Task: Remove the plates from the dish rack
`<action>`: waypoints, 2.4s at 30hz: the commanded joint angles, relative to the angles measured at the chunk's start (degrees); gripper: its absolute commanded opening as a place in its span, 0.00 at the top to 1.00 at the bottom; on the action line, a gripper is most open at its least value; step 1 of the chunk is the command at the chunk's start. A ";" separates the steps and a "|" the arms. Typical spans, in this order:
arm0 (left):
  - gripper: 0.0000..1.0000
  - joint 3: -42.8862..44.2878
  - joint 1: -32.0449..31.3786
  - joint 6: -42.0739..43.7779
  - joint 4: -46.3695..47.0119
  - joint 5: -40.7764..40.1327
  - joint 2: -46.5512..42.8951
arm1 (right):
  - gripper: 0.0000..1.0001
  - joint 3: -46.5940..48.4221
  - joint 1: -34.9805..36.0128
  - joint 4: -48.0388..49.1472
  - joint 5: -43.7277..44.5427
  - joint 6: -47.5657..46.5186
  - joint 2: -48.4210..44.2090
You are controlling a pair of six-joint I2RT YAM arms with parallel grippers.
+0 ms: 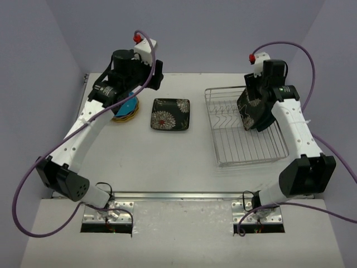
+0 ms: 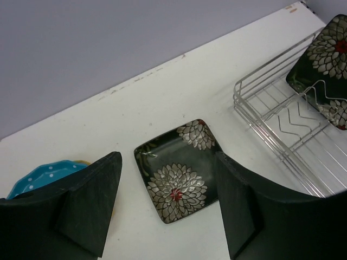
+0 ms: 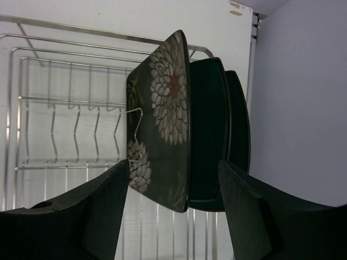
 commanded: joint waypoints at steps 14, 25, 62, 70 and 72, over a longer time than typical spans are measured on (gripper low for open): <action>0.33 -19.99 1.29 0.27 0.26 -3.00 -7.32 | 0.41 18.54 -0.46 -6.05 2.53 -7.34 23.18; 0.32 -19.73 1.59 -1.34 0.23 -1.42 -5.53 | 0.55 18.31 -4.12 -10.00 -2.12 -4.36 28.92; 0.00 -22.33 19.77 -16.74 5.30 30.30 -7.30 | 1.00 29.45 -3.42 -7.05 -9.05 6.38 2.10; 0.01 -42.48 24.12 -39.68 36.53 57.28 -12.85 | 1.00 6.24 -3.42 8.25 -40.39 30.60 -9.10; 0.01 -44.95 23.44 -43.14 40.04 58.54 -13.29 | 1.00 -1.22 -3.42 15.70 -43.65 38.29 -11.55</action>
